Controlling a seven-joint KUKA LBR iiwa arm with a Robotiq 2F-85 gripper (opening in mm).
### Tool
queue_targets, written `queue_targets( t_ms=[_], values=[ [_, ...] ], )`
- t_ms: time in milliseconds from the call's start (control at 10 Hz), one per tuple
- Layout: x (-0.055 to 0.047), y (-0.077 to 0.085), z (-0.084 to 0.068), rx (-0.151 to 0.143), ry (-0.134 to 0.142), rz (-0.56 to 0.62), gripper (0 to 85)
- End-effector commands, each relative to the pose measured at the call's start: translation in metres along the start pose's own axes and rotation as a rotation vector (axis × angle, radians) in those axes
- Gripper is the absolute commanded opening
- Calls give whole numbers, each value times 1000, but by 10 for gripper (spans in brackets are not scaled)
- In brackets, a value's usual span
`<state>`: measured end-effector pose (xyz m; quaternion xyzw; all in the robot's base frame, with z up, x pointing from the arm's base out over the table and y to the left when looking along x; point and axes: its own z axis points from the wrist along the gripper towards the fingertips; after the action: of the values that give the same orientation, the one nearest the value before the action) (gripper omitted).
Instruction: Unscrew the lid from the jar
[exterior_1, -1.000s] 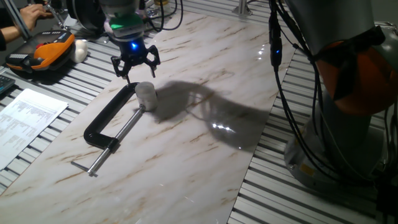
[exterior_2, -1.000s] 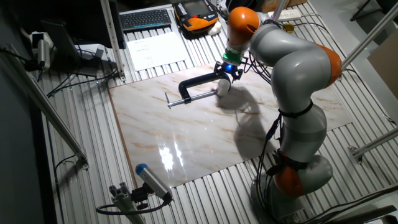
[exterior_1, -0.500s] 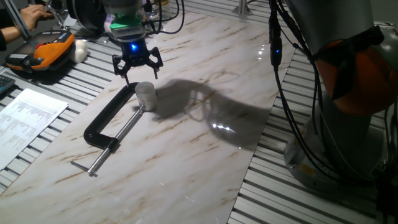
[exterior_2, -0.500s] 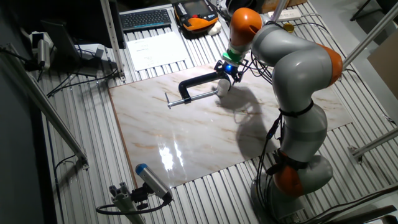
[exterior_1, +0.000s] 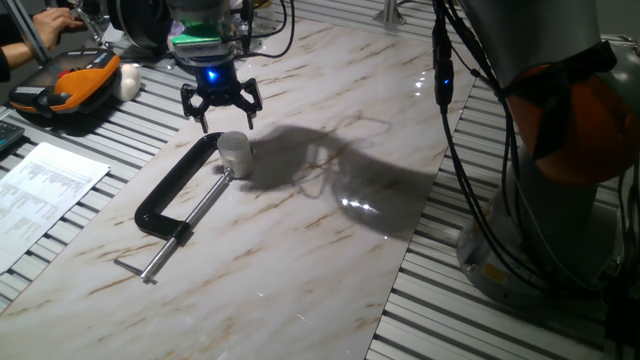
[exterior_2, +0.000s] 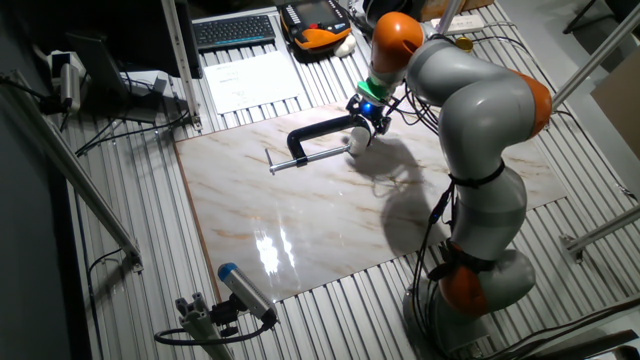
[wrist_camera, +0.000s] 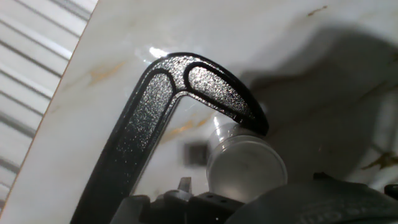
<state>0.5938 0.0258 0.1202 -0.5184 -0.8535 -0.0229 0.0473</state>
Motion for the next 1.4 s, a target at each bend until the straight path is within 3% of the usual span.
queue_targets(
  t_ms=[0,300,700,900,1300],
  values=[
    [0,0,0,-103,11,983,850],
    [0,0,0,-98,19,920,850],
    [0,1,1,-73,-63,780,850],
    [0,1,1,-52,-89,728,850],
    [0,0,2,-57,-93,707,850]
  ],
)
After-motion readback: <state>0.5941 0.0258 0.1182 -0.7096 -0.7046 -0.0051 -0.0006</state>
